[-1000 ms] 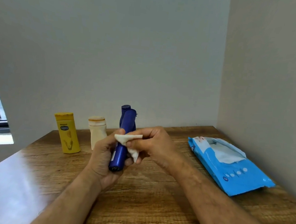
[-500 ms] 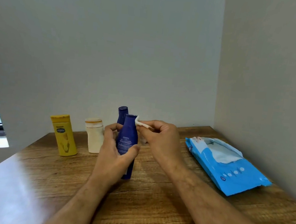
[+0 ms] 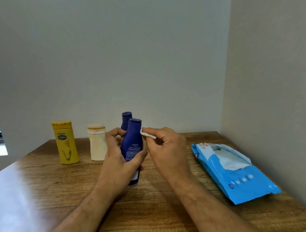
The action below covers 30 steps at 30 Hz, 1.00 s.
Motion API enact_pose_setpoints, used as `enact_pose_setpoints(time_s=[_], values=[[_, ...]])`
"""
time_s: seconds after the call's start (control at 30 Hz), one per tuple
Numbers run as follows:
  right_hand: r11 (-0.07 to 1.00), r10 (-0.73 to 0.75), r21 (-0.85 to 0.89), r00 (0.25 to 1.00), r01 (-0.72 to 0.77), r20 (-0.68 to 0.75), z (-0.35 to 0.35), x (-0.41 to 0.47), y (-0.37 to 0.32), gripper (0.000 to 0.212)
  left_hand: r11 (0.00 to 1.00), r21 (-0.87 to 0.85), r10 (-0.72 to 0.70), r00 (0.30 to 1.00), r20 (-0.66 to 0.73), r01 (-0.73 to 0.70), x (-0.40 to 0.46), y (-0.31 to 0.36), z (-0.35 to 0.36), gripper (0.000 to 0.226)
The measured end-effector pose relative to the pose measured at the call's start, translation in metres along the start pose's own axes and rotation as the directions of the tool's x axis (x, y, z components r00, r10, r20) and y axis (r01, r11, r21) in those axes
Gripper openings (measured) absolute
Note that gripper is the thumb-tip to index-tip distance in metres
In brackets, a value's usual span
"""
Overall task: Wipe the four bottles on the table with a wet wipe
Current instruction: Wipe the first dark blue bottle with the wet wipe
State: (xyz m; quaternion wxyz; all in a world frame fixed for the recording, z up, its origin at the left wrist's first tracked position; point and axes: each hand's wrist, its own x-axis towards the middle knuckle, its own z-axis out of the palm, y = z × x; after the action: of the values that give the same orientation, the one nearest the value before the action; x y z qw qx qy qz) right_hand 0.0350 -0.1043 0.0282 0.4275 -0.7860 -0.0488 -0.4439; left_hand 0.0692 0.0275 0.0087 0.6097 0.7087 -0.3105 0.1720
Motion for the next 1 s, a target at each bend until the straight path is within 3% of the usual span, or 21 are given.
enact_pose_setpoints(time_s=[0.2, 0.43, 0.73, 1.0], values=[[0.985, -0.166, -0.044, 0.986, 0.166, 0.006, 0.001, -0.003, -0.005, 0.024, 1.0, 0.006, 0.007, 1.0, 0.016, -0.007, 0.002, -0.009, 0.0, 0.062], [0.985, -0.154, -0.073, 0.988, 0.154, 0.014, 0.004, -0.003, -0.005, 0.027, 0.993, 0.116, 0.038, 0.999, -0.025, -0.035, 0.005, -0.014, 0.0, 0.064], [0.996, 0.074, -0.052, 0.997, -0.076, -0.033, 0.004, 0.001, -0.001, 0.019, 0.999, -0.017, -0.027, 0.998, 0.058, 0.028, 0.004, -0.006, 0.003, 0.066], [0.99, -0.137, -0.015, 0.991, 0.137, 0.006, 0.003, -0.002, -0.011, 0.026, 0.966, -0.243, -0.086, 0.995, 0.042, 0.093, 0.004, -0.004, 0.0, 0.046]])
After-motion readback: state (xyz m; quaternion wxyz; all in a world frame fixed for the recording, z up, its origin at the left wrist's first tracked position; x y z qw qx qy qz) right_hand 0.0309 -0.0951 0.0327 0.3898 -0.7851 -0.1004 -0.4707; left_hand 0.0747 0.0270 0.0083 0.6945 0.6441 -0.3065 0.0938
